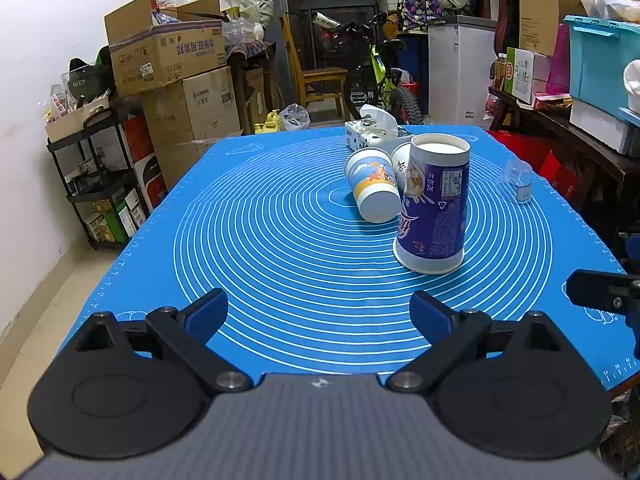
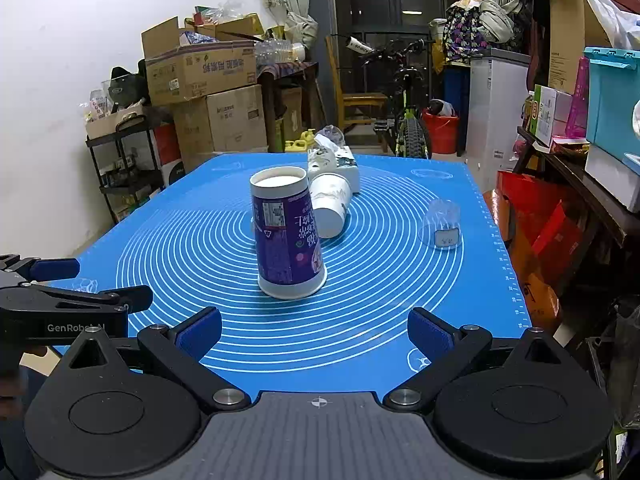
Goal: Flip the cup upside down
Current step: 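Open the right tool and withdraw it from the cup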
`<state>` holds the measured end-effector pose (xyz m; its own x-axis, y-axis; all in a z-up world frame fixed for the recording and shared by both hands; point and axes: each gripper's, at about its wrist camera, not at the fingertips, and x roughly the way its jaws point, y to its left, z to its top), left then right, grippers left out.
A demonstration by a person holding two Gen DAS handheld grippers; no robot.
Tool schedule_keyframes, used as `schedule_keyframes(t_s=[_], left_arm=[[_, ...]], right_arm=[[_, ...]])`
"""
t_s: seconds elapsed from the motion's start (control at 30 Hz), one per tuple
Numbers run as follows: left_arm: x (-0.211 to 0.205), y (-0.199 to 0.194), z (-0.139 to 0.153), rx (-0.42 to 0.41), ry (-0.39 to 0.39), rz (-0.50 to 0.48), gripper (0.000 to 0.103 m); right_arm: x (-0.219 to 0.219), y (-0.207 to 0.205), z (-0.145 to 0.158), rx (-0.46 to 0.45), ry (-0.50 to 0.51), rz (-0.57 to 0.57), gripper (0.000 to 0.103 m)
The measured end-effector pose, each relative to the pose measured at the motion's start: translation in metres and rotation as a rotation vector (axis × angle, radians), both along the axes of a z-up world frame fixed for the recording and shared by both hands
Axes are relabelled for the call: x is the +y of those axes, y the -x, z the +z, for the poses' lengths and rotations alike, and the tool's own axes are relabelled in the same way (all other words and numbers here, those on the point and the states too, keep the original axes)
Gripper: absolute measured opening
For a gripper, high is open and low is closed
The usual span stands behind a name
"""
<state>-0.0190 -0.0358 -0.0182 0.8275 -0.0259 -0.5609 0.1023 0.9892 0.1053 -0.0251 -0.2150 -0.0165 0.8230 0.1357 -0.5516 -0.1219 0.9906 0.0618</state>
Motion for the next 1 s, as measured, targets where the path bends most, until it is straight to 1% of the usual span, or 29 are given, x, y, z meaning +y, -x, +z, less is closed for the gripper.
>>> schedule_keyframes(t_s=[0.37, 1.0], left_arm=[[-0.0023, 0.0007, -0.0012, 0.004, -0.008, -0.013, 0.097], [0.0007, -0.0012, -0.0028, 0.013, -0.005, -0.008, 0.097]], right_arm=[[-0.0008, -0.0001, -0.0018, 0.005, 0.002, -0.002, 0.099], [-0.0009, -0.0022, -0.0033, 0.009, 0.006, 0.004, 0.099]])
